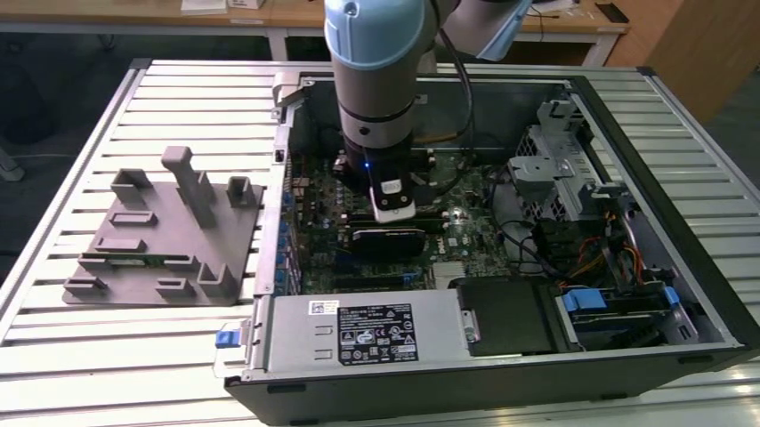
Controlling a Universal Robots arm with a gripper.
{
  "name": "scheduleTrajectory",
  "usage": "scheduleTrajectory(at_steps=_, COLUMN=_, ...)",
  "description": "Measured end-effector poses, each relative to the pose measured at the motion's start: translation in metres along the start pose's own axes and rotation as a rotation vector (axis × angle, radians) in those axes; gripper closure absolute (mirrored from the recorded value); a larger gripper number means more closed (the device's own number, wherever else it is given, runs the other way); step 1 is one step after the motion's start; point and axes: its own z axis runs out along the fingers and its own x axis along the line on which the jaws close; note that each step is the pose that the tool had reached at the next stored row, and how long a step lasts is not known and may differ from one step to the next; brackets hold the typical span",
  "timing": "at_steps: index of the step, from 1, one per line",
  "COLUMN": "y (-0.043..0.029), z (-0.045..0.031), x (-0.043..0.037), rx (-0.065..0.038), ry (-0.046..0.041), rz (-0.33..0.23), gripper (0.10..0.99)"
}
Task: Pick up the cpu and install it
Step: 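Install the second cpu locking lever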
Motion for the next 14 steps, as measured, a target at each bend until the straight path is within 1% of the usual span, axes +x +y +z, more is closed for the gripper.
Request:
scheduleTrajectory(at_steps=2, y=-0.001, z=0.0007, x=0.002, rx=-0.004, ry=0.0017, rz=0.0, gripper=0.98)
scheduleTrajectory(at_steps=11, y=-0.0036, z=0.0046, x=0.0068, rx=-0.029, ry=0.0118, rz=0.003, gripper=0.98)
scheduleTrajectory(at_steps=14, y=-0.0042, z=0.0059, x=0.0077, rx=-0.034, ry=0.0139, rz=0.003, gripper=0.98)
